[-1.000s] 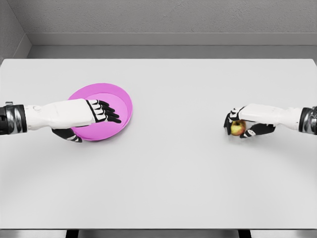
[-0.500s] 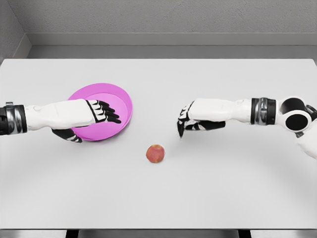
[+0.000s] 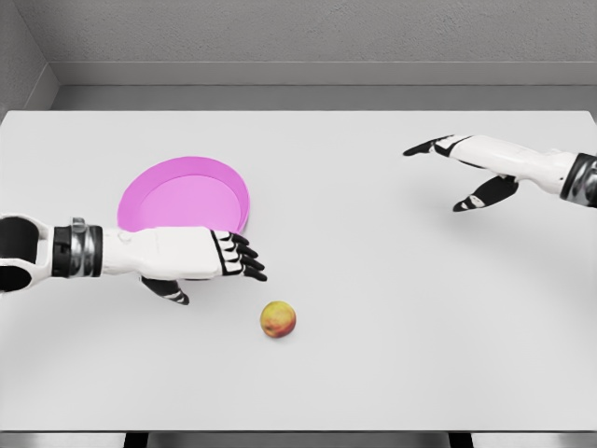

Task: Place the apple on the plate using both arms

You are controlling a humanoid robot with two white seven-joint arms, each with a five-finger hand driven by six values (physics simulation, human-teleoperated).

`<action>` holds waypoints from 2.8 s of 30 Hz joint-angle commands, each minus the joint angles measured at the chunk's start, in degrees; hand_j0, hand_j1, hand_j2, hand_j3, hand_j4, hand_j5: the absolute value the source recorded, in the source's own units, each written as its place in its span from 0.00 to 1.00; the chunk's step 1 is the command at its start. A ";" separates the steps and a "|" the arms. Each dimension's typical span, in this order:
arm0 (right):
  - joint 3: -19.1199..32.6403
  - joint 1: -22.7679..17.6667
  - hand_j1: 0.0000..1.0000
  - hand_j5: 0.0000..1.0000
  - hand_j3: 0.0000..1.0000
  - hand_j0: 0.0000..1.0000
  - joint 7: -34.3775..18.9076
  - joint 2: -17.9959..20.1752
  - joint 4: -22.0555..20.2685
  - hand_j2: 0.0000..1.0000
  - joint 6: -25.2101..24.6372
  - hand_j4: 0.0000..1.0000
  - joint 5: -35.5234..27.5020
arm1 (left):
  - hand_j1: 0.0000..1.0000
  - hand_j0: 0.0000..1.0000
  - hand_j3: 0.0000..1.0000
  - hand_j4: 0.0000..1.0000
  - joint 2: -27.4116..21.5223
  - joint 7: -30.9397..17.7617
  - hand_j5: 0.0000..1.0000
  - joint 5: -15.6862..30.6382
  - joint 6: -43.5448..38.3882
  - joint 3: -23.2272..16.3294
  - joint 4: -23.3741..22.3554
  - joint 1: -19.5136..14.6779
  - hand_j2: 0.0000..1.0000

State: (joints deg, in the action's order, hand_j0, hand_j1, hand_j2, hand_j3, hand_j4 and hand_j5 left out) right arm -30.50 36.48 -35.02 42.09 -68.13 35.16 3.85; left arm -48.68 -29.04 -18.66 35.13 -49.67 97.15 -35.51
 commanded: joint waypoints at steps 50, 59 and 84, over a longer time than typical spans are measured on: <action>2.47 -1.67 1.00 1.00 1.00 1.00 0.02 1.42 -1.31 1.00 -0.16 1.00 -0.33 | 0.96 0.96 0.96 0.96 12.82 -5.96 0.96 -8.94 -0.13 -4.12 0.06 -2.99 0.96; 2.47 -1.67 1.00 1.00 1.00 1.00 0.02 1.51 -1.39 1.00 -0.16 1.00 -0.33 | 0.96 0.96 0.96 0.96 12.82 -5.96 0.96 -9.29 -0.13 -4.29 -0.29 -2.46 0.96; 3.26 -1.67 1.00 1.00 1.00 1.00 0.02 1.59 -2.62 1.00 -0.16 1.00 -0.33 | 0.54 0.54 0.54 0.54 12.91 -5.96 0.54 -9.46 -0.13 -5.87 -0.12 -2.37 0.54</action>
State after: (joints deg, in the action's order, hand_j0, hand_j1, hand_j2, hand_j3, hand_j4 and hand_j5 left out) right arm -27.36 34.72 -35.02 43.62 -70.72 35.16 3.94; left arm -35.74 -34.99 -28.52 35.15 -55.56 96.99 -37.88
